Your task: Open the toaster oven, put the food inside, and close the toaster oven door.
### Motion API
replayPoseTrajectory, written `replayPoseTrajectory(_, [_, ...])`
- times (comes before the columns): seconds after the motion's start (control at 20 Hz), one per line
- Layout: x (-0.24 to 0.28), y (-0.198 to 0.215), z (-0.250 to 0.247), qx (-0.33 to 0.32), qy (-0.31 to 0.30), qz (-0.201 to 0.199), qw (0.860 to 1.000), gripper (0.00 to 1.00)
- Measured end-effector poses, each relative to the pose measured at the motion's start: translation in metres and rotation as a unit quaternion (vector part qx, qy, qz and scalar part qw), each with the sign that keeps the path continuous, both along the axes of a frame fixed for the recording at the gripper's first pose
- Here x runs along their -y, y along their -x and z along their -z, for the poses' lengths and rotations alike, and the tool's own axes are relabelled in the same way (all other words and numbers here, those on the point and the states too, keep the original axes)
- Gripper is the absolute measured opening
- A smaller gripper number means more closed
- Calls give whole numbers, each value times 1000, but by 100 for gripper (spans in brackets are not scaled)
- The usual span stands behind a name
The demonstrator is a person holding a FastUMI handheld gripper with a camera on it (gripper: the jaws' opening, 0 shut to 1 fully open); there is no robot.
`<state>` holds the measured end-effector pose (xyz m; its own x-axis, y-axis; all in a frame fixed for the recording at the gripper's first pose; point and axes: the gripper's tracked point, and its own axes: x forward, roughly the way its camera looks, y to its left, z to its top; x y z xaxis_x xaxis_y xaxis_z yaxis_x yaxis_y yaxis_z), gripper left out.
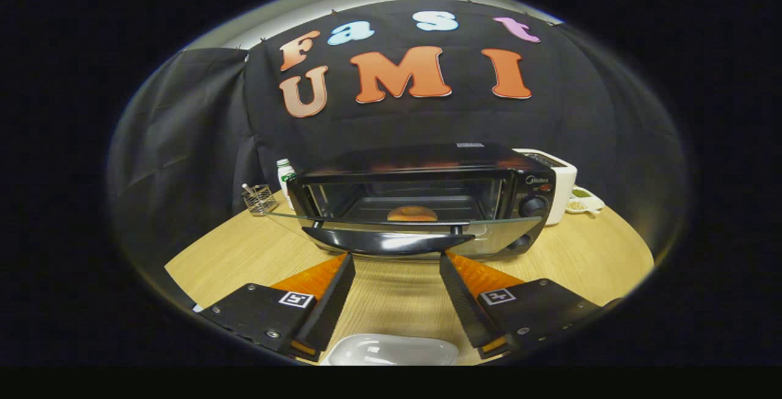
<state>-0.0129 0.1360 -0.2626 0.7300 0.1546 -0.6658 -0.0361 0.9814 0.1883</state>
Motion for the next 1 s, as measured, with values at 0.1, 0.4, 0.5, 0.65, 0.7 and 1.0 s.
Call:
replayPoseTrajectory(0.1, [-1,-11,-2,11,6,2,1000,84])
replayPoseTrajectory(0.4, [11,-53,-9,57,45,14,997,84])
replayPoseTrajectory(0.5, [16,-66,-11,68,62,19,996,84])
replayPoseTrajectory(0.65, [15,-73,-12,70,58,24,996,84])
replayPoseTrajectory(0.7, [14,-75,-11,73,60,24,995,86])
replayPoseTrajectory(1.0, [19,-64,-46,105,59,20,992,88])
